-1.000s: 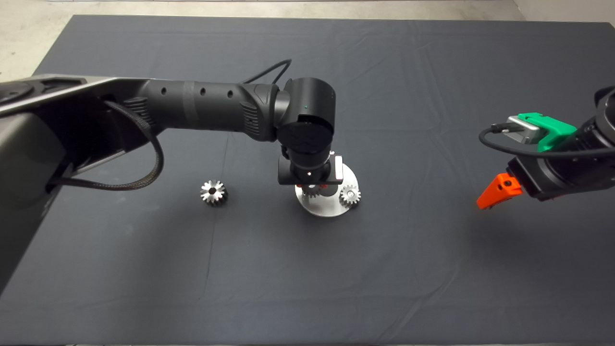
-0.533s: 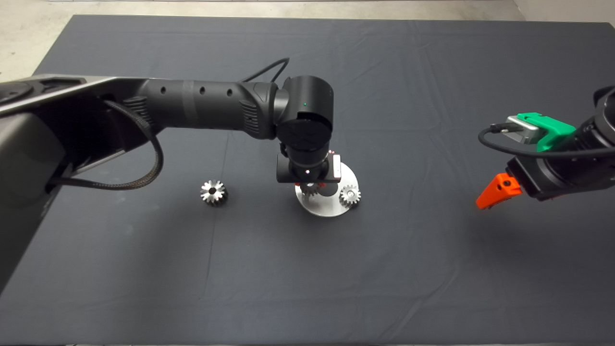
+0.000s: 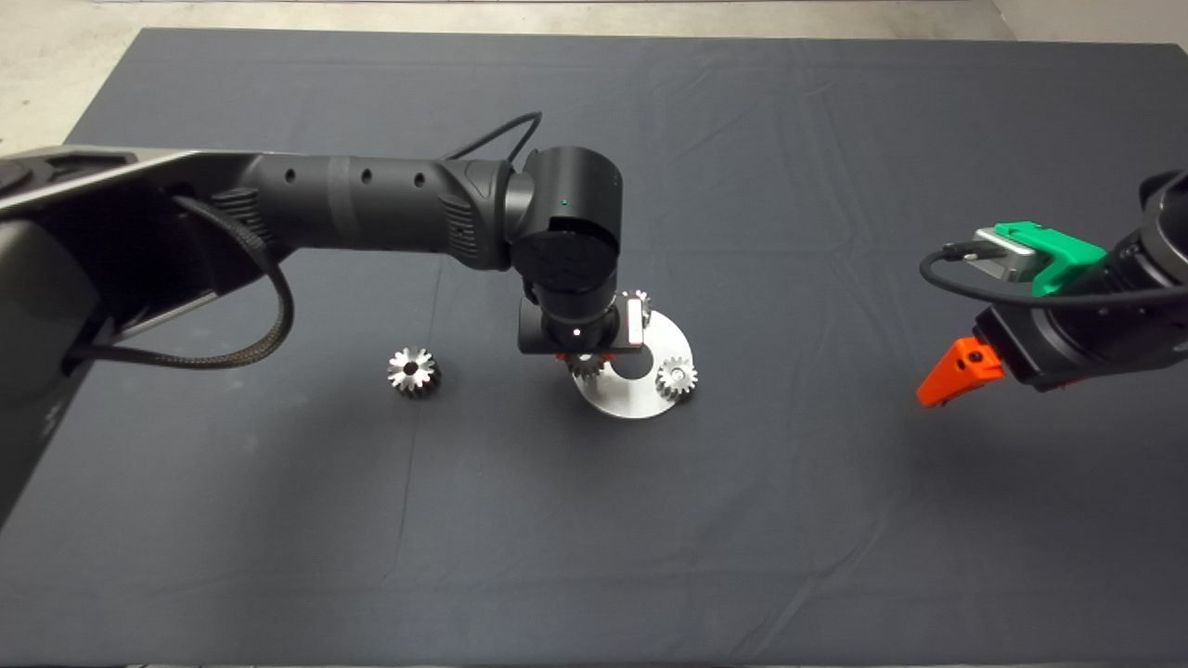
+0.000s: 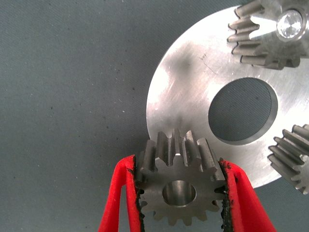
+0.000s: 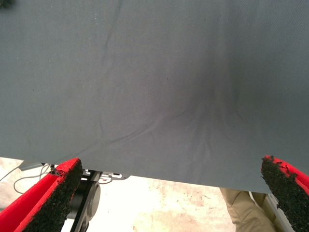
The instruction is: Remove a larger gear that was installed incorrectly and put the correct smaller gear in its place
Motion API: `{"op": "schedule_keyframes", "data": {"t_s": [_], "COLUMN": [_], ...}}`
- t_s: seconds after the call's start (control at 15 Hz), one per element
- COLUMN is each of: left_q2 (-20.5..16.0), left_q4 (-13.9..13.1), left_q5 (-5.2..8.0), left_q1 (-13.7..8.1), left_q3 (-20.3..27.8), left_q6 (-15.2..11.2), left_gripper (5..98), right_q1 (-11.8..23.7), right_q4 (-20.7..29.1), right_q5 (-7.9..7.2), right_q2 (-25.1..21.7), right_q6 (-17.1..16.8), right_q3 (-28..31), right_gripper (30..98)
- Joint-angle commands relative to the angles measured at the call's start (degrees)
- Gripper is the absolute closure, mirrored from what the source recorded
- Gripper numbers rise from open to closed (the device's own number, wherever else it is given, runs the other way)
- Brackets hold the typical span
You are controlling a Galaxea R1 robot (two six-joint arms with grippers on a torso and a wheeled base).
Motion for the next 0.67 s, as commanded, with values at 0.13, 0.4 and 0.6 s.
{"op": "schedule_keyframes", "data": {"t_s": [0.13, 0.4, 0.6], "left_q2": [3.17, 4.00, 3.19], "left_q4": [-0.74, -0.74, -0.65], "left_q5": [5.24, 5.24, 5.68], "left_q1": [-1.52, -0.99, -0.90], "left_q3": [1.51, 0.37, 0.37], "left_q6": [-3.00, -3.18, -3.18], "left_gripper": [80.0, 80.0, 79.9], "right_q1": [0.99, 0.99, 0.99], "right_q4": [1.63, 1.49, 1.49], "right_q5": [-5.64, -5.64, -5.55], "right_q2": [0.10, 0.05, 0.10], "right_q6": [-0.04, -0.77, -1.97], "right_q3": [-1.13, -2.74, -3.51], "right_gripper": [30.8, 30.8, 30.8]}}
